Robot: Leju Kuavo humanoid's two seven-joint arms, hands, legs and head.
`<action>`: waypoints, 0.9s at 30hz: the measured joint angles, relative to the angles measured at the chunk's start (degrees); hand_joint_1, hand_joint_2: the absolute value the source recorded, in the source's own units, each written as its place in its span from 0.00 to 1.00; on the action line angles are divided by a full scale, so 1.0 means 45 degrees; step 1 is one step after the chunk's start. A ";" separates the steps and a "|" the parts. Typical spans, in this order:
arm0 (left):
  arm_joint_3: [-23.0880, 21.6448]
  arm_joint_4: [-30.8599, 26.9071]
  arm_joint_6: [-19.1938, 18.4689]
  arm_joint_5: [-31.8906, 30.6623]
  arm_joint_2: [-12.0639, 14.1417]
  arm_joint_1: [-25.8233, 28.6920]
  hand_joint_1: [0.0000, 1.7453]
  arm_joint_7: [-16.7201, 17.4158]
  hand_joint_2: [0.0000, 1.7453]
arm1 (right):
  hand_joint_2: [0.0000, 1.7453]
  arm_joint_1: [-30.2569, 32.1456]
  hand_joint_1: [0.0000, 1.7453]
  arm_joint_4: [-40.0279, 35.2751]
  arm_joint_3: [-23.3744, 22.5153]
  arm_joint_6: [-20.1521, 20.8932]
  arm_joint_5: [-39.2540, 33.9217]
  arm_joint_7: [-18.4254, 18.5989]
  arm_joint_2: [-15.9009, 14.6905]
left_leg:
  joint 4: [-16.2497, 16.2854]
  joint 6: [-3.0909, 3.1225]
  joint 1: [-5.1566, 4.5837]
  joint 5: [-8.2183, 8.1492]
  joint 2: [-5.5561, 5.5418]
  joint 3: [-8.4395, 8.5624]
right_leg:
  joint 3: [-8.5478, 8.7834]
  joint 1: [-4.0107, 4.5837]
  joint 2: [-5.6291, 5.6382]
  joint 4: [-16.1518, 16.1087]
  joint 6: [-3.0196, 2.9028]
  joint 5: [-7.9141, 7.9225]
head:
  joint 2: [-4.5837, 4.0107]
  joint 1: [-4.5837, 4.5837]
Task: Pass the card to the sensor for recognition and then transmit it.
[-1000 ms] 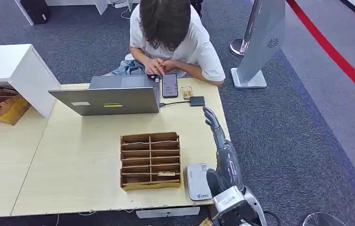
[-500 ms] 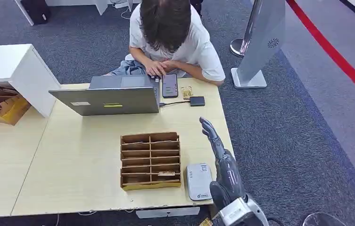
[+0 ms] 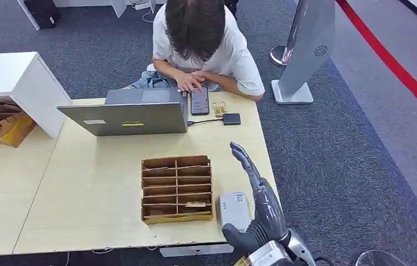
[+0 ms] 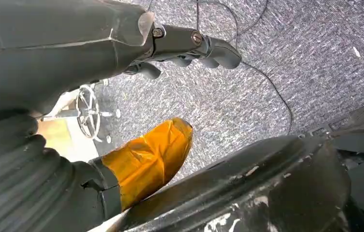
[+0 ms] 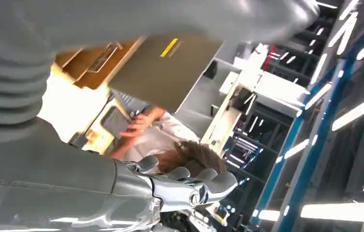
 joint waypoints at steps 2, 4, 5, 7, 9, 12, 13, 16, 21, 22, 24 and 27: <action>0.0000 0.0000 0.0000 0.0000 0.0000 -0.0001 0.00 0.0005 1.00 | 1.00 -0.0064 0.00 0.0087 0.0125 -0.0019 0.0662 0.0183 -0.0043 | 0.0000 0.0000 0.0000 0.0000 0.0000 0.0001 | 0.0000 0.0000 0.0000 0.0000 0.0000 0.0000 | 0.0000 0.0000; 0.0000 0.0000 0.0000 0.0000 0.0000 -0.0001 0.00 0.0005 1.00 | 1.00 -0.0158 0.00 0.0175 0.0287 -0.0034 0.1200 0.0350 -0.0087 | 0.0000 0.0000 0.0000 0.0000 0.0000 0.0001 | 0.0000 0.0000 0.0000 0.0000 0.0000 0.0000 | 0.0000 0.0005; 0.0000 0.0000 0.0000 -0.0005 0.0000 -0.0002 0.00 0.0005 1.00 | 1.00 -0.0214 0.00 0.0233 0.0378 -0.0034 0.1423 0.0418 -0.0107 | -0.0001 0.0000 0.0000 0.0000 0.0001 0.0001 | 0.0000 0.0000 0.0000 0.0000 0.0000 0.0000 | 0.0000 -0.0005; 0.0000 0.0000 0.0000 -0.0019 0.0000 -0.0007 0.00 0.0020 1.00 | 1.00 -0.0376 0.00 0.0389 0.0574 -0.0112 0.2070 0.0671 -0.0136 | -0.0001 -0.0001 0.0000 0.0001 0.0001 0.0002 | 0.0001 0.0001 0.0000 0.0000 0.0000 0.0000 | 0.0000 0.0000; 0.0000 0.0000 0.0000 -0.0029 0.0000 -0.0016 0.00 0.0068 1.00 | 1.00 -0.0547 0.00 0.0621 0.0800 -0.0219 0.2684 0.0893 -0.0170 | 0.0000 0.0000 0.0000 0.0001 0.0001 0.0002 | 0.0002 0.0001 0.0000 0.0000 0.0000 0.0000 | 0.0000 0.0000; 0.0000 0.0000 0.0000 -0.0034 -0.0005 -0.0019 0.00 0.0092 1.00 | 1.00 -0.0753 0.00 0.0946 0.1087 -0.0436 0.3469 0.1225 -0.0194 | 0.0000 0.0000 0.0000 0.0001 0.0000 0.0002 | 0.0002 0.0000 0.0000 0.0000 0.0000 0.0000 | 0.0000 0.0000; 0.0000 0.0000 0.0000 -0.0034 -0.0005 -0.0024 0.00 0.0107 1.00 | 1.00 -0.0844 0.00 0.1063 0.1194 -0.0514 0.3862 0.1412 -0.0199 | 0.0000 -0.0001 0.0000 0.0001 0.0001 0.0002 | 0.0002 0.0000 0.0002 0.0000 0.0000 0.0000 | 0.0000 0.0000; 0.0000 0.0000 -0.0015 -0.0058 -0.0015 -0.0037 0.00 0.0136 1.00 | 1.00 -0.1094 0.00 0.1472 0.1535 -0.0680 0.4877 0.1895 -0.0233 | 0.0000 0.0000 0.0000 0.0001 -0.0001 0.0001 | 0.0002 0.0000 -0.0001 0.0000 0.0000 0.0000 | 0.0000 0.0000; 0.0000 0.0000 -0.0058 -0.0083 -0.0024 -0.0070 0.00 0.0223 1.00 | 1.00 -0.1456 0.00 0.2011 0.1977 -0.0719 0.5857 0.2419 -0.0282 | 0.0000 -0.0001 0.0000 0.0001 0.0000 0.0002 | 0.0002 0.0000 0.0000 0.0000 0.0000 0.0000 | 0.0000 0.0000; 0.0000 0.0000 -0.0058 -0.0102 -0.0024 -0.0072 0.00 0.0238 1.00 | 1.00 -0.1520 0.00 0.2099 0.2050 -0.0719 0.5984 0.2497 -0.0287 | 0.0000 -0.0001 0.0000 0.0001 0.0000 0.0002 | 0.0002 0.0000 0.0000 0.0000 0.0000 0.0000 | 0.0000 0.0000; 0.0000 0.0000 -0.0097 -0.0141 -0.0024 -0.0082 0.00 0.0257 1.00 | 1.00 -0.1697 0.00 0.2345 0.2254 -0.0709 0.6322 0.2656 -0.0301 | 0.0000 -0.0001 0.0000 0.0001 0.0000 0.0002 | 0.0001 0.0000 0.0001 0.0000 0.0000 0.0000 | 0.0000 0.0000; 0.0000 -0.0005 -0.0136 -0.0185 -0.0029 -0.0093 0.00 0.0330 1.00 | 1.00 -0.1911 0.00 0.2672 0.2506 -0.0617 0.6887 0.2963 -0.0306 | 0.0000 -0.0001 0.0000 0.0002 -0.0001 0.0002 | 0.0002 0.0000 0.0000 0.0000 0.0000 0.0000 | 0.0000 0.0000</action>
